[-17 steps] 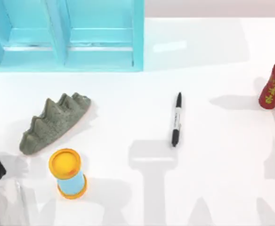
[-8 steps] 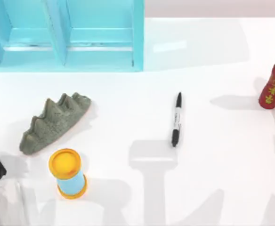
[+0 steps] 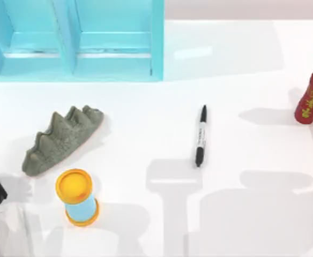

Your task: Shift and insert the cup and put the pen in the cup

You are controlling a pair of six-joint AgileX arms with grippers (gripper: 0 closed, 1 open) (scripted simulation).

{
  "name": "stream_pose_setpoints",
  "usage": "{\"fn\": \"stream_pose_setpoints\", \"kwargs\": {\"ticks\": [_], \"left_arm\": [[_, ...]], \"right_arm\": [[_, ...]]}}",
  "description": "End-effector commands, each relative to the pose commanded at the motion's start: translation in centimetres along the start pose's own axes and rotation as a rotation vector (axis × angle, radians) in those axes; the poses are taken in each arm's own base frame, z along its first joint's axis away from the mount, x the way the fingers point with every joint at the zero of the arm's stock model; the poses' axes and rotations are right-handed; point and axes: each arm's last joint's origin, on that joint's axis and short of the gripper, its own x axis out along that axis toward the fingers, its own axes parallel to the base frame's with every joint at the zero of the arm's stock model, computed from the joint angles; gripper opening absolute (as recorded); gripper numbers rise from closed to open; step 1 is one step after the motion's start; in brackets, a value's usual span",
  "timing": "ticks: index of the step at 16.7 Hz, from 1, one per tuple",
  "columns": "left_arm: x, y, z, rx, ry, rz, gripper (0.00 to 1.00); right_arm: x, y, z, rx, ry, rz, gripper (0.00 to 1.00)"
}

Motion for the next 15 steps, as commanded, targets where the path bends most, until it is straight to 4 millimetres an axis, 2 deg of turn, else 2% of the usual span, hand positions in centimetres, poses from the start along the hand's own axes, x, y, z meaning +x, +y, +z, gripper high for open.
{"fn": "stream_pose_setpoints", "kwargs": {"ticks": [4, 7, 10, 15], "left_arm": [[0.0, 0.0, 0.0, 0.000, 0.000, 0.000, 1.00], [0.0, 0.0, 0.0, 0.000, 0.000, 0.000, 1.00], [0.0, 0.0, 0.0, 0.000, 0.000, 0.000, 1.00], [0.0, 0.0, 0.0, 0.000, 0.000, 0.000, 1.00]], "right_arm": [[2.6, -3.9, 3.5, -0.003, 0.211, 0.070, 1.00], [4.3, -6.0, 4.9, -0.003, 0.300, 0.112, 1.00], [4.8, -6.8, 5.4, -0.002, 0.329, 0.127, 1.00], [4.9, -6.6, 5.4, -0.006, 0.328, 0.127, 1.00]]}}
